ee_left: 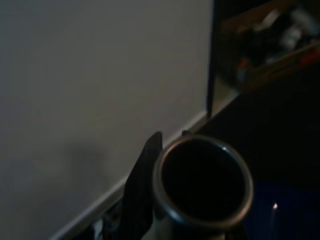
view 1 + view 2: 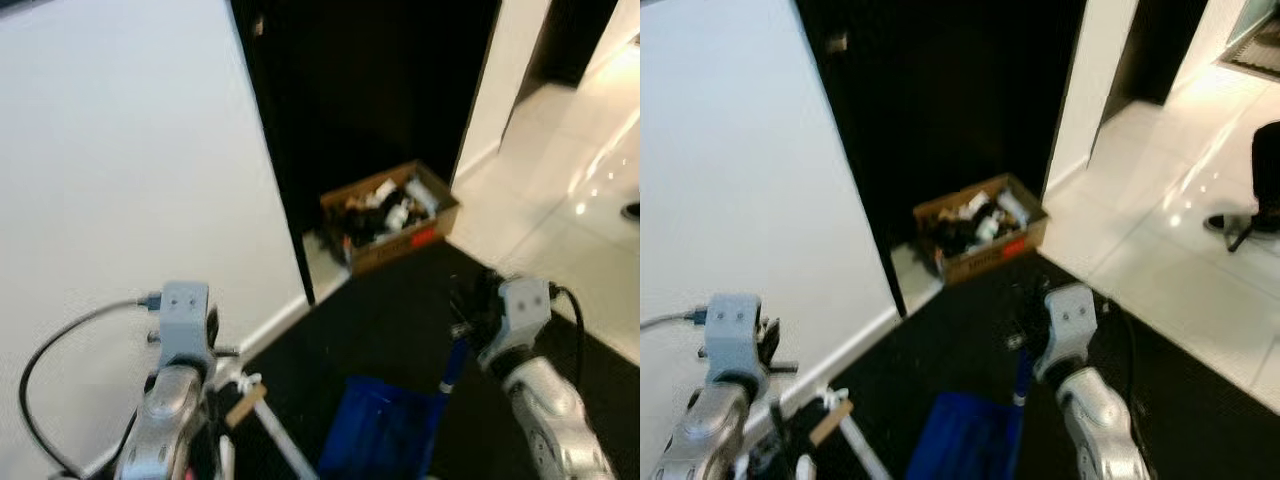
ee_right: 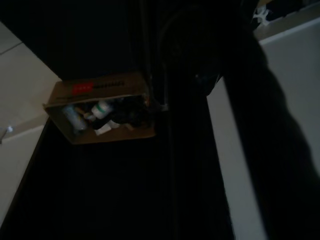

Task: Sweep floor

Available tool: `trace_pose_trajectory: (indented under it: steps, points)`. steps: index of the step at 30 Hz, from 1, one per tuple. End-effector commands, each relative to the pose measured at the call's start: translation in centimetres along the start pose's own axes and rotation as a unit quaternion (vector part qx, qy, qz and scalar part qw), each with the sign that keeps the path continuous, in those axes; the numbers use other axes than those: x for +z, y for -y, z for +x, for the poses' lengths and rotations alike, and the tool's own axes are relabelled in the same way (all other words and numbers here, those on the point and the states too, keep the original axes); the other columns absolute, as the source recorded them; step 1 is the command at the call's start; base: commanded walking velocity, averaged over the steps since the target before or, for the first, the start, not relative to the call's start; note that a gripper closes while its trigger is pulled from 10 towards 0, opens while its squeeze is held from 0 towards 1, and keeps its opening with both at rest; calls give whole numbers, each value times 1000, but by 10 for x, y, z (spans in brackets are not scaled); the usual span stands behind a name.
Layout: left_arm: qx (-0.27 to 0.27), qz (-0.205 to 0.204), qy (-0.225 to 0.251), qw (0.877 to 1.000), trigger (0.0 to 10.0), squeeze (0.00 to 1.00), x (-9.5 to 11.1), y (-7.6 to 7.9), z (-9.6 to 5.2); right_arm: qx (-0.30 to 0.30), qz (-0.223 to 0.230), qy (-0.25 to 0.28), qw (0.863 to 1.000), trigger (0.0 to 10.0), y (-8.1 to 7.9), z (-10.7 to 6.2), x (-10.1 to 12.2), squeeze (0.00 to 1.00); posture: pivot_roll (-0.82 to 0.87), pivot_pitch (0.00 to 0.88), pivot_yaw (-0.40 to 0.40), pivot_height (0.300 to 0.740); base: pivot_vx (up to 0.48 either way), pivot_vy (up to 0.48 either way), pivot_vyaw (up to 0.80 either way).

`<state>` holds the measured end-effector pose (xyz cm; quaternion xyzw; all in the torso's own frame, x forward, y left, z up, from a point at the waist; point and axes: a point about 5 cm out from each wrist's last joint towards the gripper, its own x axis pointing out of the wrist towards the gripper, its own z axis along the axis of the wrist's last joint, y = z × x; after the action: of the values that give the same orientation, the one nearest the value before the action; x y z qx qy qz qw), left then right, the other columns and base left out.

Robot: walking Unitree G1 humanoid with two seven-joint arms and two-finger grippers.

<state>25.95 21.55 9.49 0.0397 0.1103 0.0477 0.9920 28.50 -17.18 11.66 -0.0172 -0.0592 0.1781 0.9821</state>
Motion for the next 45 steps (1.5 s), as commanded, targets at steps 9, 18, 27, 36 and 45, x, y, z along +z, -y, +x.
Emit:
trace_pose_trajectory:
  steps: [9,18,27,36,45]
  points:
    - [3,10,4,1000,10000,0,2,-3,-2,8,7,-6,1000,10000,-4,-1,-3,0,46,172,85,740,-323,0,0]
    - [3,10,4,1000,10000,0,2,-3,-2,8,7,-6,1000,10000,-4,-1,-4,0,46,173,86,740,-201,0,0]
    - [2,10,5,1000,10000,0,2,-3,-2,7,8,-5,1000,10000,-4,-1,-3,0,46,173,86,740,0,0,0]
    - [-2,7,7,1000,10000,0,3,-1,-2,9,7,-6,1000,10000,-5,-1,-3,0,45,172,84,740,0,0,0]
    - [0,11,2,1000,10000,0,1,-1,-2,11,7,-2,1000,10000,-5,0,-1,0,43,170,83,740,0,0,0]
